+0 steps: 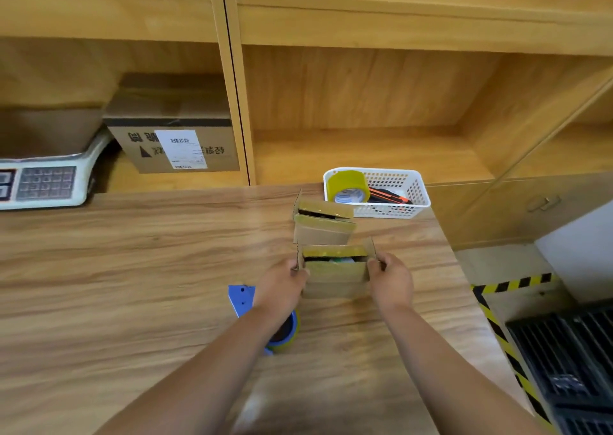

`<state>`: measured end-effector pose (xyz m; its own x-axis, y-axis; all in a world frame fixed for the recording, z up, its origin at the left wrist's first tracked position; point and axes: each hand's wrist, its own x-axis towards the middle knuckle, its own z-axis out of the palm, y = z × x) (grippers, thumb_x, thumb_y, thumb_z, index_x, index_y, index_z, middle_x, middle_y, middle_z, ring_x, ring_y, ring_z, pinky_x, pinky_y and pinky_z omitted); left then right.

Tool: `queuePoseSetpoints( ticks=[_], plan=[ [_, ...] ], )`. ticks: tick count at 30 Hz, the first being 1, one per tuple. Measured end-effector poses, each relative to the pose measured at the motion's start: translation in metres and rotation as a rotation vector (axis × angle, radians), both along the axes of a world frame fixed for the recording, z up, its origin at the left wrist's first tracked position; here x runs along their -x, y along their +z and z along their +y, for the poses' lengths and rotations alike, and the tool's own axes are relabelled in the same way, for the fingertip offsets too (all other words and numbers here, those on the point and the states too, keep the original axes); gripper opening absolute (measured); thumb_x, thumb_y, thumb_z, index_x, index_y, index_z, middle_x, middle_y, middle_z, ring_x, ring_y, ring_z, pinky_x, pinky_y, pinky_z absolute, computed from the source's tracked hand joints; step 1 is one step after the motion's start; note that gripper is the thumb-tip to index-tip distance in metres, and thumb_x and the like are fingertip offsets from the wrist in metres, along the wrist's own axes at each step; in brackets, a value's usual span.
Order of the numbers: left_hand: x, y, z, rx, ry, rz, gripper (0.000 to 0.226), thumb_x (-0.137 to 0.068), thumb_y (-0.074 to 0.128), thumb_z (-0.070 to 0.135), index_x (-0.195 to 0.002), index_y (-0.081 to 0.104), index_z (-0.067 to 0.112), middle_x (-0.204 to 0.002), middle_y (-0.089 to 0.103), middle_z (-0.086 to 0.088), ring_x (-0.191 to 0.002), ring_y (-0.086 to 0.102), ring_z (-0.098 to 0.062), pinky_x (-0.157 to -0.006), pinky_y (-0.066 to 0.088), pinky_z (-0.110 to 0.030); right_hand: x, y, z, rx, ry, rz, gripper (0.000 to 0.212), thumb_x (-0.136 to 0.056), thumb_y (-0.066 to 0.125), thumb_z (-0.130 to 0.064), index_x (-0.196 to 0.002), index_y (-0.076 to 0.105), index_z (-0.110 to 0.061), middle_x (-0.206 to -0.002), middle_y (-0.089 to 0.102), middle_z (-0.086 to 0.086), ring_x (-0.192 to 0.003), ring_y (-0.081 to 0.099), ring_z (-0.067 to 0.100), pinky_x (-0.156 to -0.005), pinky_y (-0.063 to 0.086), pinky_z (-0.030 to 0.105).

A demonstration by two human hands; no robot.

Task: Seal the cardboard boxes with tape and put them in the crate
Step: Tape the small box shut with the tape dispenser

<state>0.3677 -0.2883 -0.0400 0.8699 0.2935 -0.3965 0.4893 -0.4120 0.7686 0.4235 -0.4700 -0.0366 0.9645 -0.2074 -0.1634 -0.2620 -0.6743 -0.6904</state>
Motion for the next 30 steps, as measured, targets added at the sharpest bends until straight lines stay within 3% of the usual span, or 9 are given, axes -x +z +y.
queuePoseSetpoints(
  ticks=[3,6,9,11,15,19,24,28,30],
  plan=[
    [0.007,0.002,0.013,-0.019,0.044,-0.006,0.026,-0.091,0.051,0.034,-0.070,0.050,0.018,-0.044,0.045,0.011,-0.039,0.040,-0.005,-0.042,0.027,-0.023,0.009,0.003,0.010,-0.011,-0.023,-0.030,0.015,-0.089,0.056,-0.014,-0.080,0.066,-0.007,-0.079,0.066,0.013,-0.078,0.058,0.034,-0.060,0.034,0.031],
    [0.019,0.009,0.034,0.029,0.106,-0.052,0.018,-0.092,0.051,0.037,-0.087,0.059,0.021,-0.050,0.055,0.014,-0.043,0.047,-0.001,-0.042,0.030,-0.019,0.020,0.010,0.032,-0.094,-0.021,-0.080,0.013,-0.087,0.058,-0.012,-0.076,0.064,-0.012,-0.075,0.064,0.008,-0.076,0.057,0.029,-0.063,0.038,0.032],
    [0.034,0.021,0.065,0.028,0.202,-0.096,0.015,-0.091,0.052,0.039,-0.096,0.060,0.026,-0.063,0.062,0.016,-0.055,0.053,0.005,-0.050,0.033,-0.022,0.032,0.020,0.064,-0.168,0.012,-0.158,0.009,-0.086,0.060,-0.011,-0.080,0.065,-0.014,-0.075,0.063,0.004,-0.077,0.056,0.025,-0.066,0.038,0.029],
    [0.046,0.027,0.088,0.035,0.274,-0.137,0.009,-0.090,0.054,0.035,-0.088,0.059,0.027,-0.061,0.061,0.019,-0.055,0.053,0.008,-0.053,0.034,-0.022,0.040,0.028,0.090,-0.207,0.034,-0.211,0.007,-0.086,0.061,-0.011,-0.086,0.068,-0.012,-0.075,0.062,0.001,-0.076,0.057,0.022,-0.066,0.037,0.027],
    [0.067,0.036,0.132,0.090,0.405,-0.232,0.011,-0.088,0.055,0.028,-0.079,0.059,0.023,-0.058,0.058,0.015,-0.055,0.048,-0.005,-0.057,0.036,-0.028,0.055,0.041,0.140,-0.285,0.116,-0.292,0.009,-0.086,0.062,-0.011,-0.091,0.069,-0.015,-0.070,0.060,-0.008,-0.065,0.053,0.007,-0.062,0.037,0.017],
    [0.092,0.036,0.170,0.083,0.504,-0.265,0.013,-0.088,0.055,0.026,-0.077,0.060,0.028,-0.066,0.062,0.011,-0.056,0.052,0.000,-0.058,0.040,-0.025,0.074,0.042,0.178,-0.363,0.200,-0.257,0.014,-0.087,0.063,-0.013,-0.087,0.063,-0.027,-0.071,0.061,-0.014,-0.065,0.054,-0.007,-0.061,0.037,0.004],
    [0.129,0.022,0.203,0.033,0.511,-0.177,0.014,-0.089,0.052,0.025,-0.077,0.060,0.024,-0.069,0.063,0.005,-0.065,0.056,-0.015,-0.061,0.040,-0.030,0.096,0.026,0.206,-0.339,0.329,-0.129,0.014,-0.085,0.061,-0.008,-0.096,0.067,-0.016,-0.074,0.060,-0.012,-0.067,0.053,-0.004,-0.064,0.038,0.006],
    [0.161,0.007,0.216,0.002,0.532,-0.075,0.014,-0.089,0.050,0.024,-0.078,0.061,0.023,-0.070,0.065,0.002,-0.066,0.056,-0.021,-0.061,0.039,-0.031,0.116,0.008,0.217,-0.220,0.449,-0.013,0.012,-0.082,0.063,-0.008,-0.087,0.063,-0.020,-0.071,0.060,-0.007,-0.069,0.054,0.014,-0.067,0.040,0.023],
    [0.174,0.000,0.219,-0.002,0.522,-0.050,0.016,-0.089,0.050,0.022,-0.078,0.061,0.022,-0.070,0.066,-0.001,-0.066,0.058,-0.025,-0.060,0.039,-0.031,0.126,0.000,0.218,-0.178,0.485,0.052,0.013,-0.083,0.064,-0.012,-0.093,0.061,-0.021,-0.073,0.060,-0.008,-0.069,0.055,0.013,-0.065,0.039,0.020]
  ],
)
